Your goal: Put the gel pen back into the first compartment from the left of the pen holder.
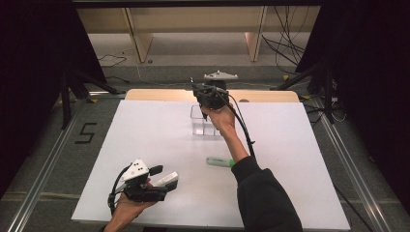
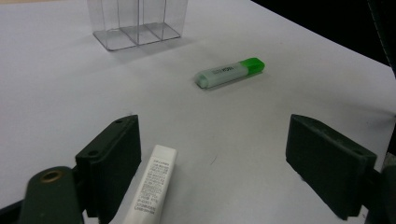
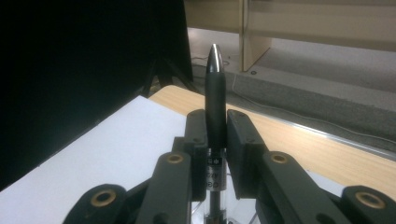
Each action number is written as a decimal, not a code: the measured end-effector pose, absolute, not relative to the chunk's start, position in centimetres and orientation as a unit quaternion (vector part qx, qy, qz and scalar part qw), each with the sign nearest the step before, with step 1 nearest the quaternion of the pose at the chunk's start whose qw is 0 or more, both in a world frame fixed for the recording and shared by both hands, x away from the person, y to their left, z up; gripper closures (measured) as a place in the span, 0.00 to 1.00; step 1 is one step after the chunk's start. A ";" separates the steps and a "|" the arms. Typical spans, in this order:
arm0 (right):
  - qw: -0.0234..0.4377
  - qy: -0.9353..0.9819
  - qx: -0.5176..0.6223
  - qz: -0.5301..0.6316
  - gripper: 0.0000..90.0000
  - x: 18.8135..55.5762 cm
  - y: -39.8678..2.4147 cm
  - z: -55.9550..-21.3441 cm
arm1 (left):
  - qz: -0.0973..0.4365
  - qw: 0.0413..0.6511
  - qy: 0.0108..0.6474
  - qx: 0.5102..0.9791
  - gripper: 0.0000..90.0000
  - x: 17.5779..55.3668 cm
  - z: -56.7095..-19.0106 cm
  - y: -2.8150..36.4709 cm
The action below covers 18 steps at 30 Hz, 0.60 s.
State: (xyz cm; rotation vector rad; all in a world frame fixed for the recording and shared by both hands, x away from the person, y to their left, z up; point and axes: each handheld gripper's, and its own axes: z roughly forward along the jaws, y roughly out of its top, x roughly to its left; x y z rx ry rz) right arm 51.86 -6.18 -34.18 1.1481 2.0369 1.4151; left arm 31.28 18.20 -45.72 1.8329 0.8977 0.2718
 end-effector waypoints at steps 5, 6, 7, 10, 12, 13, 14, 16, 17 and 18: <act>0.206 0.730 0.416 0.502 0.89 52.5 -5.6 -34.2 | 0.113 0.516 0.374 0.762 0.20 31.3 -45.7 18.2; 0.207 0.729 0.416 0.502 0.89 52.6 -5.5 -34.2 | 0.113 0.516 0.374 0.762 0.20 31.3 -45.7 18.2; 0.208 0.729 0.416 0.502 0.89 52.7 -5.4 -34.2 | 0.114 0.516 0.374 0.762 0.20 31.3 -45.7 18.2; 0.210 0.728 0.418 0.502 0.89 52.9 -5.2 -34.2 | 0.115 0.516 0.374 0.762 0.20 31.3 -45.7 18.2; 0.210 0.726 0.421 0.502 0.89 53.1 -5.0 -34.2 | 0.115 0.516 0.373 0.762 0.20 31.3 -45.7 18.2; 0.211 0.725 0.422 0.502 0.89 53.3 -5.0 -34.2 | 0.114 0.516 0.373 0.762 0.20 31.3 -45.7 18.2; 0.212 0.725 0.423 0.500 0.89 53.4 -4.9 -34.3 | 0.114 0.516 0.373 0.762 0.20 31.3 -45.7 18.2; 0.212 0.725 0.425 0.499 0.89 53.6 -4.8 -34.3 | 0.113 0.516 0.372 0.763 0.20 31.3 -45.7 18.2; 0.211 0.723 0.427 0.500 0.89 53.9 -4.7 -34.4 | 0.114 0.515 0.372 0.764 0.20 31.3 -45.7 18.2; 0.211 0.723 0.427 0.500 0.89 53.9 -4.7 -34.4 | 0.114 0.515 0.372 0.764 0.20 31.3 -45.7 18.2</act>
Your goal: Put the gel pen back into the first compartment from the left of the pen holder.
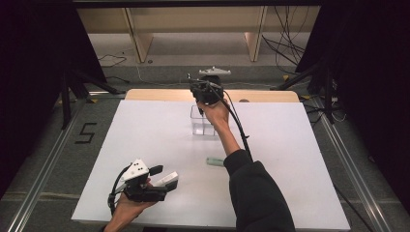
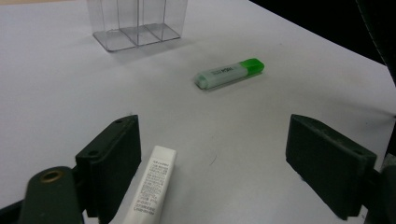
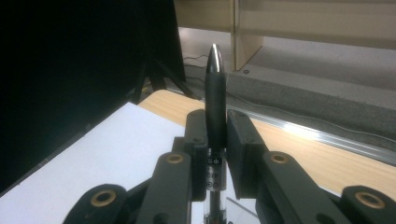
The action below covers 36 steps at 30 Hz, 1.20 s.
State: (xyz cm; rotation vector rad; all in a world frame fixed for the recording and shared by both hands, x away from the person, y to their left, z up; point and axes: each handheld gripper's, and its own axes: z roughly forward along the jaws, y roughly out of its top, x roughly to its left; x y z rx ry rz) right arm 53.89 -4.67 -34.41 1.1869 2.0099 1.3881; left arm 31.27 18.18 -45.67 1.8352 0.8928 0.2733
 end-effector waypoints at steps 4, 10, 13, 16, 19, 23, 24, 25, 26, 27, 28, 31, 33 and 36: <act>0.215 0.724 0.431 0.494 0.89 54.6 -4.2 -34.6 | 0.114 0.516 0.371 0.764 0.20 31.3 -45.7 18.2; 0.218 0.722 0.439 0.488 0.89 55.3 -4.0 -35.0 | 0.113 0.520 0.368 0.763 0.20 31.2 -45.6 18.1; 0.219 0.724 0.439 0.485 0.89 55.5 -3.7 -35.2 | 0.112 0.524 0.365 0.761 0.19 31.2 -45.6 18.1; 0.223 0.727 0.437 0.481 0.89 55.6 -3.5 -35.4 | 0.113 0.525 0.365 0.760 0.19 31.2 -45.6 18.1; 0.223 0.727 0.438 0.480 0.89 55.7 -3.3 -35.6 | 0.113 0.526 0.365 0.760 0.18 31.1 -45.5 18.2; 0.225 0.728 0.438 0.477 0.89 55.9 -3.2 -35.8 | 0.114 0.528 0.366 0.758 0.18 31.1 -45.5 18.1; 0.225 0.728 0.438 0.477 0.89 55.9 -3.2 -35.8 | 0.114 0.528 0.366 0.758 0.18 31.1 -45.5 18.1; 0.225 0.727 0.439 0.477 0.89 55.9 -3.1 -35.9 | 0.116 0.528 0.365 0.758 0.18 31.1 -45.5 18.1; 0.226 0.728 0.439 0.476 0.89 56.0 -3.1 -35.9 | 0.116 0.528 0.365 0.758 0.18 31.1 -45.5 18.1; 0.226 0.727 0.440 0.476 0.89 56.0 -3.0 -36.0 | 0.116 0.527 0.365 0.758 0.18 31.1 -45.5 18.1; 0.226 0.727 0.440 0.477 0.89 56.1 -3.0 -36.0 | 0.116 0.527 0.365 0.758 0.18 31.1 -45.5 18.1; 0.227 0.728 0.441 0.473 0.89 56.2 -2.9 -36.2 | 0.119 0.526 0.365 0.759 0.17 31.1 -45.5 18.1; 0.227 0.728 0.442 0.472 0.89 56.3 -2.8 -36.4 | 0.119 0.526 0.365 0.759 0.17 31.1 -45.5 18.1; 0.227 0.728 0.444 0.470 0.89 56.4 -2.8 -36.6 | 0.119 0.526 0.366 0.759 0.17 31.1 -45.5 18.1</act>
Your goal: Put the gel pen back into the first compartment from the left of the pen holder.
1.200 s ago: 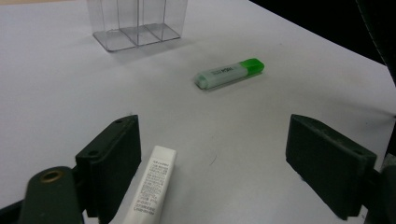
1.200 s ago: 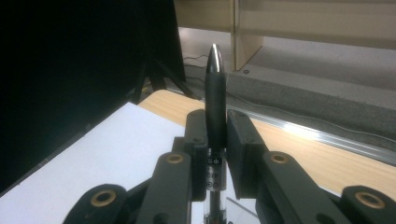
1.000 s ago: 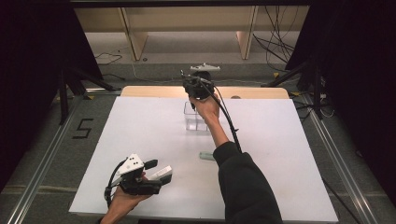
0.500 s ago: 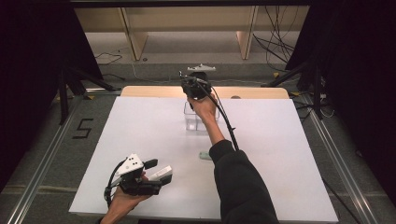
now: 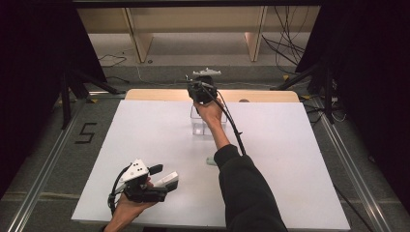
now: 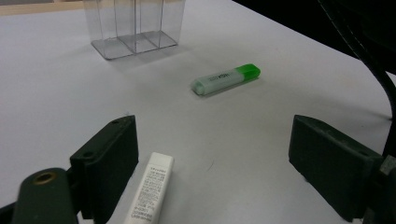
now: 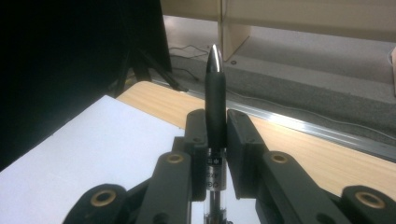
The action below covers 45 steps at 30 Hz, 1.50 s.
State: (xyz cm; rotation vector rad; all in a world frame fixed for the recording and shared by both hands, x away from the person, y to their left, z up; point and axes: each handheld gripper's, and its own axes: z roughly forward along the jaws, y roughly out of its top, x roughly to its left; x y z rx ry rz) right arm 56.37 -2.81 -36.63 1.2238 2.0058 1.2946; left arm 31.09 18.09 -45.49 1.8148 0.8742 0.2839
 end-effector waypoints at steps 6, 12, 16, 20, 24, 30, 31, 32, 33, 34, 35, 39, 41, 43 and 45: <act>0.230 0.731 0.442 0.466 0.89 56.4 -2.6 -36.9 | 0.119 0.525 0.366 0.759 0.18 31.1 -45.5 18.1; 0.230 0.732 0.445 0.461 0.89 56.4 -2.7 -37.2 | 0.119 0.525 0.365 0.759 0.18 31.1 -45.5 18.1; 0.229 0.732 0.446 0.461 0.89 56.4 -2.7 -37.4 | 0.119 0.525 0.366 0.759 0.18 31.1 -45.5 18.1; 0.229 0.733 0.445 0.461 0.89 56.3 -2.7 -37.7 | 0.119 0.524 0.366 0.760 0.18 31.1 -45.5 18.1; 0.227 0.732 0.447 0.461 0.88 56.3 -2.8 -37.9 | 0.119 0.524 0.366 0.760 0.18 31.1 -45.5 18.1; 0.226 0.734 0.446 0.460 0.88 56.2 -2.9 -38.2 | 0.120 0.522 0.366 0.761 0.18 31.1 -45.5 18.1; 0.226 0.734 0.446 0.459 0.88 56.2 -2.9 -38.2 | 0.120 0.523 0.366 0.760 0.18 31.1 -45.5 18.1; 0.227 0.735 0.445 0.458 0.88 56.2 -2.9 -38.2 | 0.120 0.523 0.366 0.760 0.18 31.1 -45.5 18.1; 0.229 0.736 0.444 0.456 0.88 56.1 -3.0 -38.3 | 0.120 0.523 0.367 0.760 0.18 31.1 -45.6 18.1; 0.229 0.737 0.444 0.456 0.88 56.1 -3.0 -38.3 | 0.120 0.523 0.367 0.760 0.18 31.1 -45.6 18.1; 0.227 0.737 0.444 0.456 0.88 56.1 -3.0 -38.4 | 0.119 0.523 0.367 0.760 0.18 31.2 -45.6 18.2; 0.224 0.739 0.443 0.455 0.87 55.9 -3.1 -38.6 | 0.120 0.522 0.367 0.761 0.18 31.1 -45.6 18.1; 0.220 0.740 0.442 0.457 0.81 55.9 -3.3 -38.6 | 0.120 0.522 0.367 0.760 0.18 31.1 -45.6 18.1; 0.217 0.740 0.440 0.460 0.79 55.7 -3.5 -38.5 | 0.120 0.522 0.367 0.760 0.18 31.2 -45.6 18.2; 0.217 0.736 0.439 0.467 0.78 55.6 -3.9 -38.1 | 0.121 0.522 0.367 0.760 0.18 31.2 -45.6 18.2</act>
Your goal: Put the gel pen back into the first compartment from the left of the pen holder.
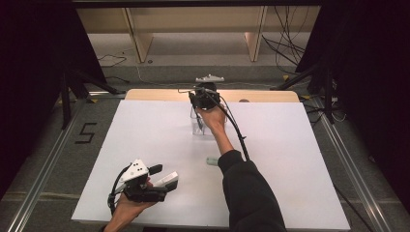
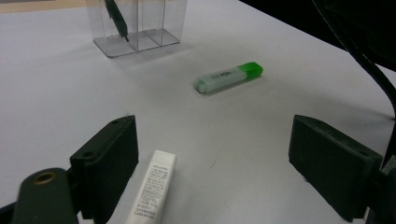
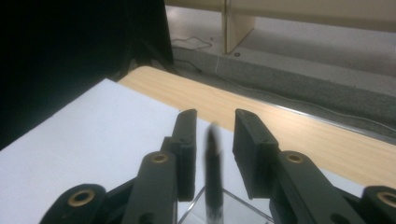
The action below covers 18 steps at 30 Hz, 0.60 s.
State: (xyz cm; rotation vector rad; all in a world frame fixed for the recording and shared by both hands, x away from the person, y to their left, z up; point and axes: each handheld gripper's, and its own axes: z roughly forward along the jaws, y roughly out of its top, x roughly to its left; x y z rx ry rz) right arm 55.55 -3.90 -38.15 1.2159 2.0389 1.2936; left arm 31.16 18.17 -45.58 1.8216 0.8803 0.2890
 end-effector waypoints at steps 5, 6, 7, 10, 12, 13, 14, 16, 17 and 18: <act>0.215 0.732 0.438 0.476 0.72 55.2 -4.9 -37.4 | 0.121 0.523 0.369 0.758 0.18 31.2 -45.6 18.1; 0.213 0.730 0.436 0.481 0.70 54.9 -5.4 -37.0 | 0.122 0.521 0.368 0.761 0.18 31.2 -45.6 18.2; 0.211 0.729 0.435 0.484 0.68 54.7 -5.7 -36.8 | 0.122 0.521 0.368 0.760 0.18 31.2 -45.6 18.2; 0.205 0.729 0.433 0.489 0.61 54.1 -6.6 -36.4 | 0.122 0.520 0.368 0.761 0.18 31.2 -45.6 18.1; 0.200 0.730 0.430 0.492 0.59 53.7 -7.2 -36.2 | 0.123 0.518 0.367 0.763 0.18 31.2 -45.6 18.2; 0.194 0.731 0.429 0.493 0.57 53.4 -7.5 -36.1 | 0.123 0.518 0.367 0.763 0.18 31.2 -45.6 18.2; 0.191 0.733 0.428 0.494 0.55 53.2 -7.8 -36.0 | 0.122 0.519 0.368 0.761 0.18 31.2 -45.7 18.2; 0.186 0.736 0.424 0.494 0.53 52.7 -8.4 -35.9 | 0.122 0.519 0.370 0.761 0.17 31.3 -45.7 18.2; 0.183 0.737 0.421 0.496 0.52 52.4 -8.8 -35.8 | 0.122 0.519 0.370 0.761 0.18 31.3 -45.7 18.2; 0.179 0.739 0.419 0.497 0.51 52.1 -9.1 -35.8 | 0.123 0.517 0.370 0.762 0.18 31.3 -45.7 18.2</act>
